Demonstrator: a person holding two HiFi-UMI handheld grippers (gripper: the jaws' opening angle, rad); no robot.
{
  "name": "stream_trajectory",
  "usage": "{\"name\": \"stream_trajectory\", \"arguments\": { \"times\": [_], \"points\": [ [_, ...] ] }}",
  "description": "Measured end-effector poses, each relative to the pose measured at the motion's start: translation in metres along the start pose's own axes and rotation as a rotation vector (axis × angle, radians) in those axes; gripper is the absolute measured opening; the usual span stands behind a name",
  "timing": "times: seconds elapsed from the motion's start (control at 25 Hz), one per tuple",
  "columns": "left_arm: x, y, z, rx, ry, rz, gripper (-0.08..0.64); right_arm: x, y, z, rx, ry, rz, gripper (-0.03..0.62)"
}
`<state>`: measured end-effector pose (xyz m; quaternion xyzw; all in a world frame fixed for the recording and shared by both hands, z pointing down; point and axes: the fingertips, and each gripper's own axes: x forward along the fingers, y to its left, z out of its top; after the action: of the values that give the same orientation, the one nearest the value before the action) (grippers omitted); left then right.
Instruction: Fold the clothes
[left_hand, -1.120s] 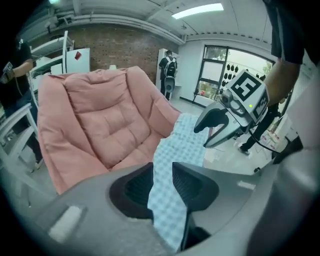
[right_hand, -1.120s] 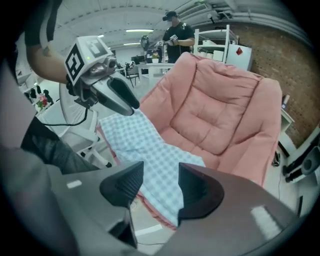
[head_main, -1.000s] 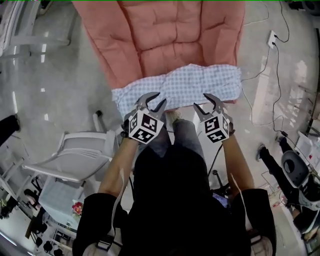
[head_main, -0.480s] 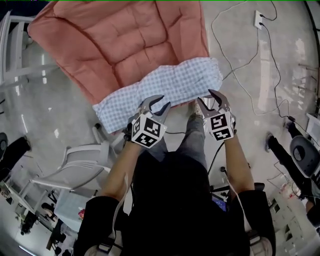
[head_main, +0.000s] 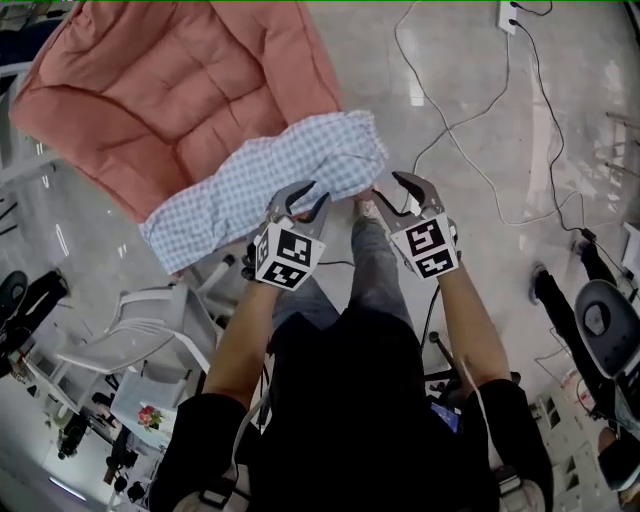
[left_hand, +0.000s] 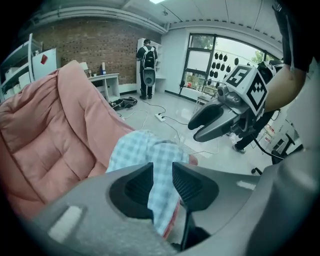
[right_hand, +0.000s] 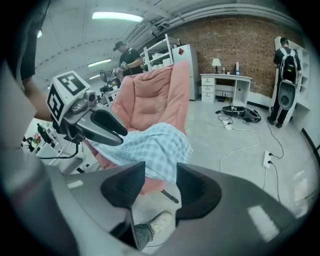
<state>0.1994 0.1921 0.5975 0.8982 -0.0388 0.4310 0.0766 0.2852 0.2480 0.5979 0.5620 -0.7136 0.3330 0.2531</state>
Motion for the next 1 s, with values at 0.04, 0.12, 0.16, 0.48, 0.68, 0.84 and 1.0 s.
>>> {"name": "stream_trajectory", "arguments": {
  "times": [0.04, 0.12, 0.16, 0.48, 0.68, 0.84, 1.0],
  "points": [
    [0.007, 0.000, 0.005, -0.002, 0.003, 0.014, 0.129, 0.000, -0.008, -0.005, 0.017, -0.007, 0.015, 0.195],
    [0.018, 0.000, 0.013, -0.006, 0.003, 0.040, 0.129, 0.002, -0.024, -0.017, 0.065, -0.012, 0.046, 0.192],
    [0.022, 0.000, 0.016, -0.009, 0.004, 0.050, 0.129, 0.004, -0.031, -0.023, 0.097, -0.013, 0.063, 0.192],
    [0.045, -0.001, 0.022, 0.024, 0.037, 0.089, 0.127, 0.036, -0.053, -0.032, 0.411, -0.044, 0.232, 0.237],
    [0.052, -0.002, 0.014, 0.018, 0.037, 0.066, 0.127, 0.060, -0.053, -0.033, 0.753, -0.095, 0.345, 0.298],
    [0.052, 0.002, 0.013, 0.012, 0.024, 0.065, 0.127, 0.065, -0.051, -0.036, 0.964, -0.143, 0.400, 0.323],
    [0.057, 0.001, 0.013, 0.034, 0.027, 0.053, 0.126, 0.065, -0.049, -0.043, 1.139, -0.179, 0.440, 0.324]
  ]
}}
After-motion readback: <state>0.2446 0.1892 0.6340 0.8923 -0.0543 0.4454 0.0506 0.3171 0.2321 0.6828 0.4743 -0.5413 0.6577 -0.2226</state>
